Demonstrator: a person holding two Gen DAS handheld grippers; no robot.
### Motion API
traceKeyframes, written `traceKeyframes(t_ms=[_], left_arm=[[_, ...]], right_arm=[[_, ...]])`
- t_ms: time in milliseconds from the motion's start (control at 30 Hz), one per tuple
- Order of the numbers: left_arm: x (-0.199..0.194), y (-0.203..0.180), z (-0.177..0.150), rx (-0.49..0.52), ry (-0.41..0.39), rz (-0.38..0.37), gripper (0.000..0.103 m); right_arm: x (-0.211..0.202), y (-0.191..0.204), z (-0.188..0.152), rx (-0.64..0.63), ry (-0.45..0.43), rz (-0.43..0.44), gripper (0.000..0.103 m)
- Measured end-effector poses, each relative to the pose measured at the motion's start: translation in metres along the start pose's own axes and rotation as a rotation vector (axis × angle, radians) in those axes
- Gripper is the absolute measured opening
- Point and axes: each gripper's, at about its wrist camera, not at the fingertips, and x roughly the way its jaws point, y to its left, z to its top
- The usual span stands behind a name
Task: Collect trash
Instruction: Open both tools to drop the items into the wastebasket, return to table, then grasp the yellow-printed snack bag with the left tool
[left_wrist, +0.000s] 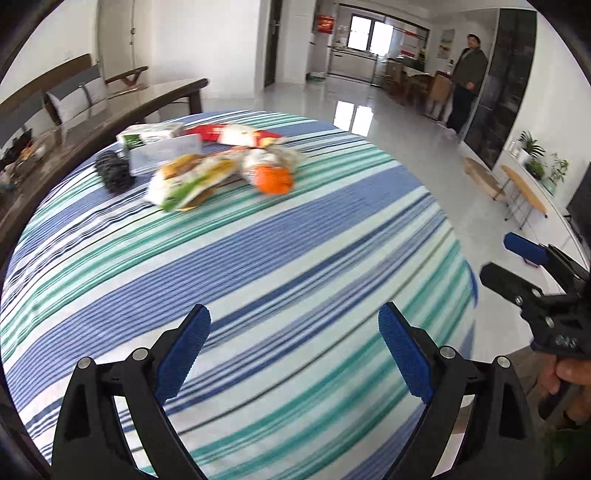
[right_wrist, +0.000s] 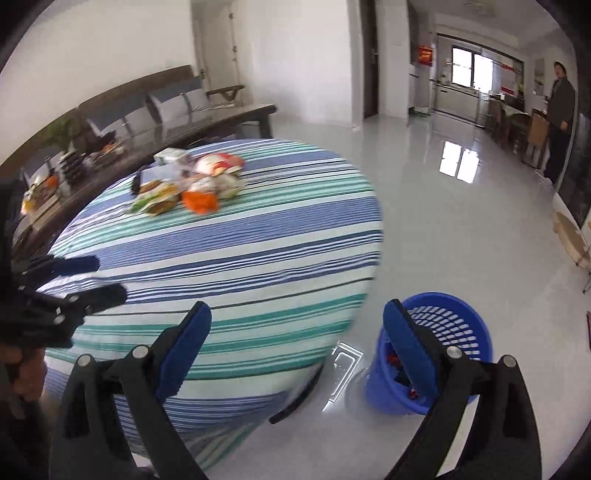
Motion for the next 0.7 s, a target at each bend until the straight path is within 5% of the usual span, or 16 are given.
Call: traceKeyframes(t_ms=[267,700], left_arm=[[0.005,0.096,-0.009,-0.065,0.019,0.157,0.092],[0.014,0.117,-0.014,-0.11,0.049,0.146,0.092]], right_arm=[[0.048,0.072,0.023,-0.141,0.108,0.041,0.092],[0.101,0.1,0.039,-0.199,0.216,0.038,0.092]])
